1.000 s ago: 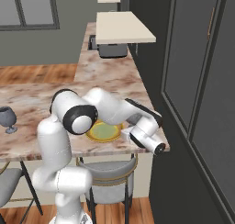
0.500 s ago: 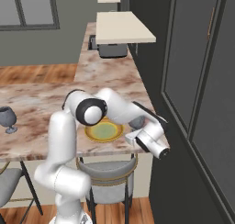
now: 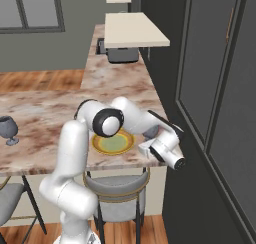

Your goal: Retrieve the wine glasses from the counter and place one next to each plate.

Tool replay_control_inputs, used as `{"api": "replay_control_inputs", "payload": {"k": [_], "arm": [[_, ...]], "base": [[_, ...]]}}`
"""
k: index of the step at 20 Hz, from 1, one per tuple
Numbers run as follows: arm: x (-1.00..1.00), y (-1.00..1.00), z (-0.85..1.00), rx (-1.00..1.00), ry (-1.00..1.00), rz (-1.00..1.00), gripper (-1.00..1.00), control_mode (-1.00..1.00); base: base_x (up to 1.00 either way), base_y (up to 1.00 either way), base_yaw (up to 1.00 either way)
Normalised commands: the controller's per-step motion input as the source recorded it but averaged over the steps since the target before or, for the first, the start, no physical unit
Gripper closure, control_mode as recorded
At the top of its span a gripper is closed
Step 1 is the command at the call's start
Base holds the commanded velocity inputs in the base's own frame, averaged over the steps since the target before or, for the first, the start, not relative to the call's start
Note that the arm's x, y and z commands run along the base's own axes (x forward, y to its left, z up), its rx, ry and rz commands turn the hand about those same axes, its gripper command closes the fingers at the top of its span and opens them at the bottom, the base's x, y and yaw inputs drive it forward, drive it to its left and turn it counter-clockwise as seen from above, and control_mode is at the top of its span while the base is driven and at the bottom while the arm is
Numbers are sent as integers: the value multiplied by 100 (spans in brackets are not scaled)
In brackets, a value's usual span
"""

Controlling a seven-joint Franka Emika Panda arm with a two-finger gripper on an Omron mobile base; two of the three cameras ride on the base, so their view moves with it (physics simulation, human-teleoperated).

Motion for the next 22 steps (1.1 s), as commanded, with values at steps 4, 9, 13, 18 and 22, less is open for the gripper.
{"api": "replay_control_inputs", "payload": {"k": [4,9,13,18,22], "arm": [[51,8,-30,-5,0,0,100,-100],[44,1,-29,-4,0,0,100,-100],[35,0,-39,-4,0,0,100,-100],[28,14,-48,-6,0,0,100,-100],[8,18,-60,-5,0,0,100,-100]], "base": [[0,0,0],[0,0,0],[0,0,0],[0,0,0],[0,0,0]]}}
